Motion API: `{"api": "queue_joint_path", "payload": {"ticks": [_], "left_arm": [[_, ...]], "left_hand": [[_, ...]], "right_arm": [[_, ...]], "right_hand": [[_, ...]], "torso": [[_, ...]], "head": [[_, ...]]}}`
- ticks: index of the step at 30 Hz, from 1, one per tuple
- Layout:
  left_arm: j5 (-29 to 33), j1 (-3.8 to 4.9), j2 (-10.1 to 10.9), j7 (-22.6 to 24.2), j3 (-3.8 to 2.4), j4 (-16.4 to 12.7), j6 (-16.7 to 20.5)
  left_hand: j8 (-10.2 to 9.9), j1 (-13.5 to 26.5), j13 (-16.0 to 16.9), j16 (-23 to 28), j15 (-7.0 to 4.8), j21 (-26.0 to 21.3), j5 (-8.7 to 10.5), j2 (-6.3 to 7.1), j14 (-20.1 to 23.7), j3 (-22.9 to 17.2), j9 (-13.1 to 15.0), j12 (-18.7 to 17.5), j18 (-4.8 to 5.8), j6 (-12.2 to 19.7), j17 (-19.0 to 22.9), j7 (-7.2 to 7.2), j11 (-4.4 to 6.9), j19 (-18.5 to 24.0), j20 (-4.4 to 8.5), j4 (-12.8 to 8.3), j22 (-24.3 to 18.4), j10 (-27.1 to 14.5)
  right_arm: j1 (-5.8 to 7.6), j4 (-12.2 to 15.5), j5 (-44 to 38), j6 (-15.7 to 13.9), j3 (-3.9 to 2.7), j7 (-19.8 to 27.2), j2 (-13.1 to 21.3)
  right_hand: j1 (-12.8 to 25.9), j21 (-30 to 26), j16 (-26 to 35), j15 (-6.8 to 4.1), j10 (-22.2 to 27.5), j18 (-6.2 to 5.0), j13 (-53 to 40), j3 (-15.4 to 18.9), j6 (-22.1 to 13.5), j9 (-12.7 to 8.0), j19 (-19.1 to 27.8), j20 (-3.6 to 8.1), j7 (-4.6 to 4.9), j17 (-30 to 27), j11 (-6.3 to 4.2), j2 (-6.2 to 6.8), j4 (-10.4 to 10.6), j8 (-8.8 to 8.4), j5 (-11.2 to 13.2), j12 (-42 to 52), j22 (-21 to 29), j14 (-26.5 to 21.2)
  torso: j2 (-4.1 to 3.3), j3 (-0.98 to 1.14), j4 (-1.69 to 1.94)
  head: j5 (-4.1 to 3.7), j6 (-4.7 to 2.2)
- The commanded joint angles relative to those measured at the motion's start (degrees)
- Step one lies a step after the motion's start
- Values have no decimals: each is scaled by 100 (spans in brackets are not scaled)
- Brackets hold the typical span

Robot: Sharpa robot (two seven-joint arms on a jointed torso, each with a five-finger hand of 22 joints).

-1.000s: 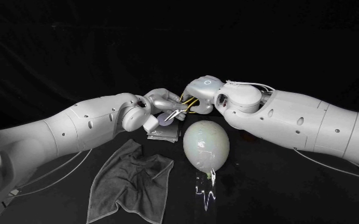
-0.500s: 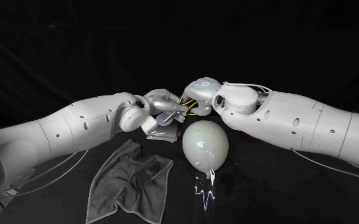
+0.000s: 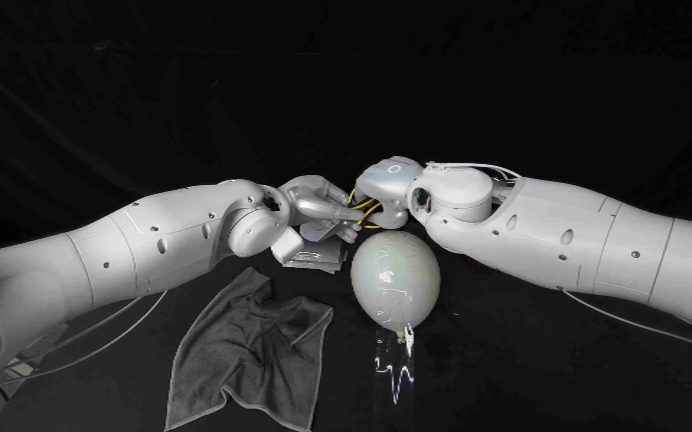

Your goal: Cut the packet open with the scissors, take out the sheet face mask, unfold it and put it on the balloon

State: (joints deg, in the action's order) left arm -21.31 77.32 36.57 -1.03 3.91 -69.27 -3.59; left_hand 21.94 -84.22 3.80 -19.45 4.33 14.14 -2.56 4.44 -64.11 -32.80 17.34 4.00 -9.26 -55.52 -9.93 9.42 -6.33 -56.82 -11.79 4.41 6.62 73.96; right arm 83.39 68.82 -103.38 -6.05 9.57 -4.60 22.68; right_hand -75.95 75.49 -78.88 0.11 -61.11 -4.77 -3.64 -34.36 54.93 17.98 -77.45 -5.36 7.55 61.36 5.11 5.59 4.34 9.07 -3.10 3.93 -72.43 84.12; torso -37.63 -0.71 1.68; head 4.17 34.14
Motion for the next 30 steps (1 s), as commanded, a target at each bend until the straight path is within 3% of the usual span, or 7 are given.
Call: {"api": "queue_joint_path", "payload": {"ticks": [1, 5, 10, 18, 23, 28, 30], "left_arm": [[46, 72, -87, 496, -63, -213, -628], [37, 75, -79, 492, -63, -241, -662], [27, 77, -77, 493, -63, -274, -699], [72, 99, -78, 500, -65, -314, -698], [95, 130, -79, 489, -65, -348, -715], [104, 150, -59, 452, -65, -423, -789], [105, 153, -45, 439, -65, -455, -805]], "left_hand": [[48, -24, -3, 40, -35, 38, -18, -66, -8, -8, 494, -24, -105, -52, -8, -2, 59, -17, 35, -62, 7, 105], [49, -22, -3, 40, -36, 40, -18, -68, -10, -7, 496, -23, -105, -53, -9, -3, 59, -17, 36, -65, 8, 107], [50, -19, -2, 42, -38, 47, -18, -73, -16, -3, 501, -23, -105, -53, -12, -4, 61, -17, 37, -74, 12, 113], [52, -14, -2, 44, -39, 52, -18, -78, -20, 2, 505, -23, -104, -54, -15, -5, 62, -17, 39, -80, 15, 117], [53, -11, -2, 45, -40, 56, -18, -82, -23, 4, 508, -23, -104, -54, -17, -6, 63, -17, 40, -85, 17, 120], [54, -9, -2, 46, -42, 61, -18, -84, -26, 8, 512, -23, -104, -55, -19, -8, 65, -16, 41, -93, 20, 124], [54, -9, -2, 46, -42, 61, -18, -84, -26, 8, 512, -23, -104, -55, -19, -8, 65, -16, 41, -93, 20, 124]], "right_arm": [[-64, -5, -41, 258, 39, 158, -39], [-68, -22, -39, 26, 42, 214, -36], [-72, -25, -34, -191, 43, 244, -39], [-81, -22, -22, -307, 44, 124, -54], [-87, -11, -22, -416, 44, -61, -56], [-93, -14, -28, -334, 44, -355, -54], [-95, -14, -32, -213, 43, -488, -53]], "right_hand": [[-14, 28, -16, 29, -210, 31, -3, -138, 80, 36, -30, -32, 15, -18, -53, -273, 41, 57, 32, 12, -20, 105], [-18, 129, -27, 57, -550, 64, -36, -271, 192, 101, -118, -48, 69, -11, -16, -420, 58, 154, 31, 126, -151, 107], [53, 290, -47, 31, -1087, 107, -74, -364, 278, 196, -250, -51, 78, 2, -66, -425, 78, 263, 31, 280, -356, 109], [57, 436, -37, -227, -2510, 146, -412, -295, 424, 375, -361, 101, -135, -36, -374, -289, -73, 466, 34, 921, -550, 93], [66, 490, -14, -356, -2575, 166, -1004, -147, 452, 532, -409, 229, -242, -69, -508, -238, -189, 601, 31, 1913, -634, 91], [316, 665, -183, -424, -2596, 223, -2756, -8, 513, 732, -568, 289, -348, 298, -583, -319, -2, 782, 30, 3911, -860, 181], [536, 699, -263, -456, -2634, 233, -3982, 27, 635, 898, -597, 314, -399, 476, -624, -473, 266, 952, 23, 4970, -908, 210]], "torso": [[-5, 0, -5], [-7, 1, -6], [2, 3, -6], [4, 2, -1], [3, 4, -2], [1, 1, -8], [0, 2, -10]], "head": [[4, 10], [-1, 15], [1, 20], [10, 13], [15, 10], [9, 0], [8, -4]]}}
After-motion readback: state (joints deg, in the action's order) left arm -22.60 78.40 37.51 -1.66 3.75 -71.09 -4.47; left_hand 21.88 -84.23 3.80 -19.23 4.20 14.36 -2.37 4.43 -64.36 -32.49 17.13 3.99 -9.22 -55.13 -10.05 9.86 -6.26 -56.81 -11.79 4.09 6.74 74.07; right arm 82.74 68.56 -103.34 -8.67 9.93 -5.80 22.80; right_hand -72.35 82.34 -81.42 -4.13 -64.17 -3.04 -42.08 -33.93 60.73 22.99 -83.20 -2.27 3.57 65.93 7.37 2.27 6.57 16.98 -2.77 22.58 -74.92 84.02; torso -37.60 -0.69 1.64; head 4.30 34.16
